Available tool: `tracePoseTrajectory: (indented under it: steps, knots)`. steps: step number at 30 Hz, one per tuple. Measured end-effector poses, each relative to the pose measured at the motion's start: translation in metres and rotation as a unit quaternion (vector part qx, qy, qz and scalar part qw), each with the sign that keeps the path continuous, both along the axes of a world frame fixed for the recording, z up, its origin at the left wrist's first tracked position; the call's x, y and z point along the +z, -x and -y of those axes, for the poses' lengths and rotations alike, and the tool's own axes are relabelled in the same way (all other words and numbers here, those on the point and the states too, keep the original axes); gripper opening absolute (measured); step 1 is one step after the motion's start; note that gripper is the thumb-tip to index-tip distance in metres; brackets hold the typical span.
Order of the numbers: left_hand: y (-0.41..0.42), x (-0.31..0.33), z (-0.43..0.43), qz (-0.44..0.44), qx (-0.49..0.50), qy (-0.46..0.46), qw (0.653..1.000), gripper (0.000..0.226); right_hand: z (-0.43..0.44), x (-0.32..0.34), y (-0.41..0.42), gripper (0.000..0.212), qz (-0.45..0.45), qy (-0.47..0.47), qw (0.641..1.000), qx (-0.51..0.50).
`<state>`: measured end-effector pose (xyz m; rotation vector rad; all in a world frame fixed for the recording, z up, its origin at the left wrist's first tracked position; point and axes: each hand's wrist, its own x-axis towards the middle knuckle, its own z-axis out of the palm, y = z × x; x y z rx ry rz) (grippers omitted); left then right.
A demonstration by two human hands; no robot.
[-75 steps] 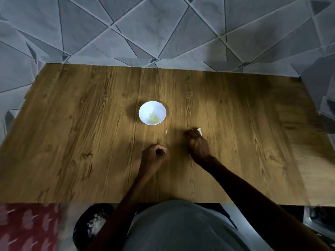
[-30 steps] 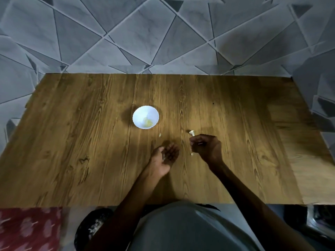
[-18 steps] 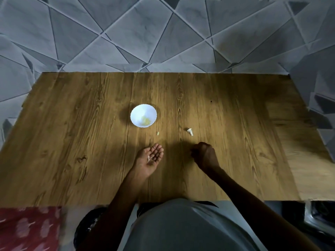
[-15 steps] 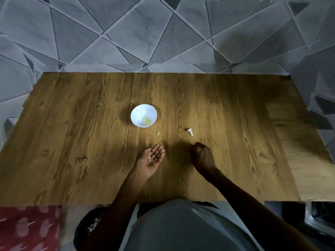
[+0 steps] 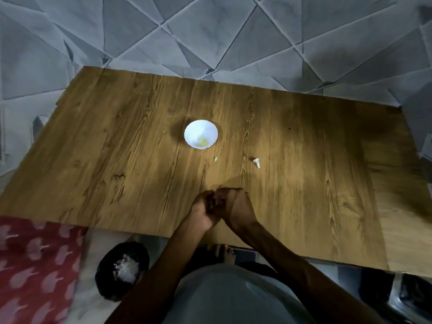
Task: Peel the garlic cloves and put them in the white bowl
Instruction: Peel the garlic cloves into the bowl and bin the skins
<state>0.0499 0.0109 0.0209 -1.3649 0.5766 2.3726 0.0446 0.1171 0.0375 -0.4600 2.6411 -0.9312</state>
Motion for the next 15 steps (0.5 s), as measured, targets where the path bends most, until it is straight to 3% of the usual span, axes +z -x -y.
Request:
tracePoseTrajectory:
  steps: [5,8,12,15]
  knots:
    - [-0.028,0.002,0.021,-0.001,0.065,-0.011,0.998,0.034,0.024,0.007,-0.017,0.009,-0.028,0.041,0.999,0.011]
    - [-0.054,0.002,0.047,-0.015,0.13,0.001,0.991,0.036,0.048,0.009,-0.033,0.018,0.028,0.113,0.993,0.027]
    - [-0.094,-0.005,0.086,-0.012,0.207,0.004,0.978,0.04,0.083,-0.002,-0.052,0.013,0.037,0.124,0.99,0.058]
    - [-0.14,-0.01,0.127,-0.009,0.261,0.021,0.965,0.036,0.128,-0.006,-0.077,0.03,0.099,0.12,0.982,0.112]
